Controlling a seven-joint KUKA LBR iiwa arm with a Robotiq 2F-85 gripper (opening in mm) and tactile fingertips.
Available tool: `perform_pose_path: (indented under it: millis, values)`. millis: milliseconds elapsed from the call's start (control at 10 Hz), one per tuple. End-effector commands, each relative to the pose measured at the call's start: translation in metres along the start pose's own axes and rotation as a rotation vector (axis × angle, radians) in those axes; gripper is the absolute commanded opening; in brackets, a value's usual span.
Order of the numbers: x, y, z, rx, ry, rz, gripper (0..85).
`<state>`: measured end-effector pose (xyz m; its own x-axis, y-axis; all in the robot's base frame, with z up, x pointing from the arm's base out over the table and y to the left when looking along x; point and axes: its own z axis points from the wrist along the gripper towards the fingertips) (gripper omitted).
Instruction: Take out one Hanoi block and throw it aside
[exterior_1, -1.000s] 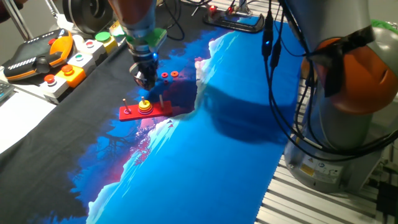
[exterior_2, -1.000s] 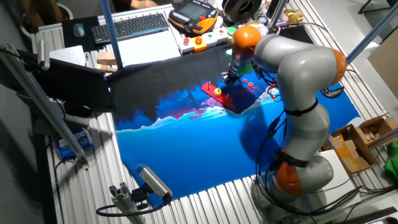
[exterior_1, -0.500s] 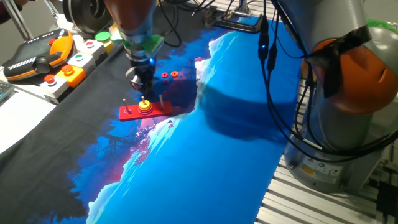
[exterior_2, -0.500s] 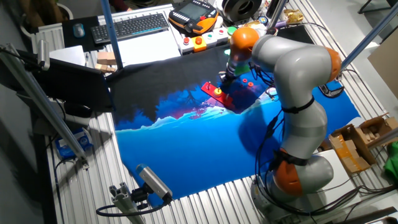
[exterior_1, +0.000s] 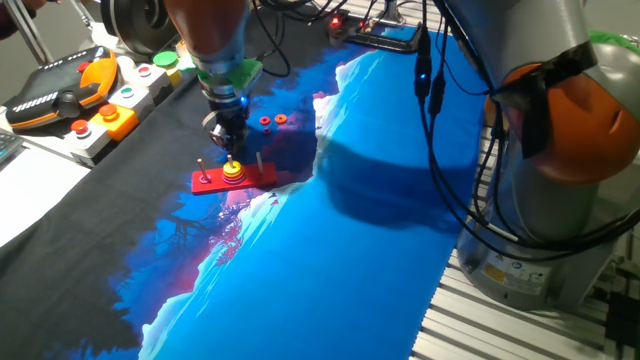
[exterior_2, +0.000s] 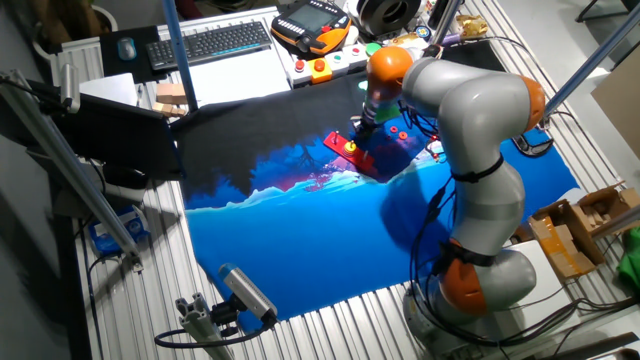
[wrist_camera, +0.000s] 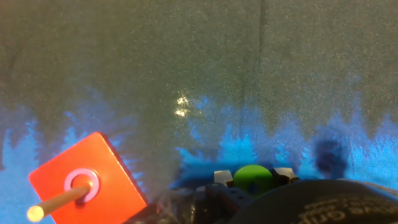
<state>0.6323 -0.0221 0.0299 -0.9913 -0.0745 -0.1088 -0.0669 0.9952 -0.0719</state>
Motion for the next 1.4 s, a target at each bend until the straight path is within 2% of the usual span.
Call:
perform_pose_path:
  millis: [0, 100, 200, 300, 400, 500, 700, 900, 1300]
  values:
    - [0.000, 0.000, 0.000, -0.005, 0.003, 0.002, 0.7]
    - [0.000, 0.001, -0.001, -0.005, 0.003, -0.002, 3.3]
    - [-0.001, 0.001, -0.001, 0.003, -0.006, 0.001, 14.0]
    - [-0.001, 0.001, 0.000, -0.004, -0.017, 0.011, 35.3]
    - [-0.001, 0.002, 0.000, 0.011, -0.032, 0.012, 52.0]
    - [-0.001, 0.002, 0.000, 0.009, -0.038, 0.020, 69.7]
    - [-0.002, 0.003, -0.001, 0.010, -0.041, 0.018, 69.0]
    - [-0.001, 0.004, -0.007, 0.002, -0.045, 0.013, 67.3]
    - [0.008, 0.013, -0.043, 0.013, -0.029, 0.024, 57.7]
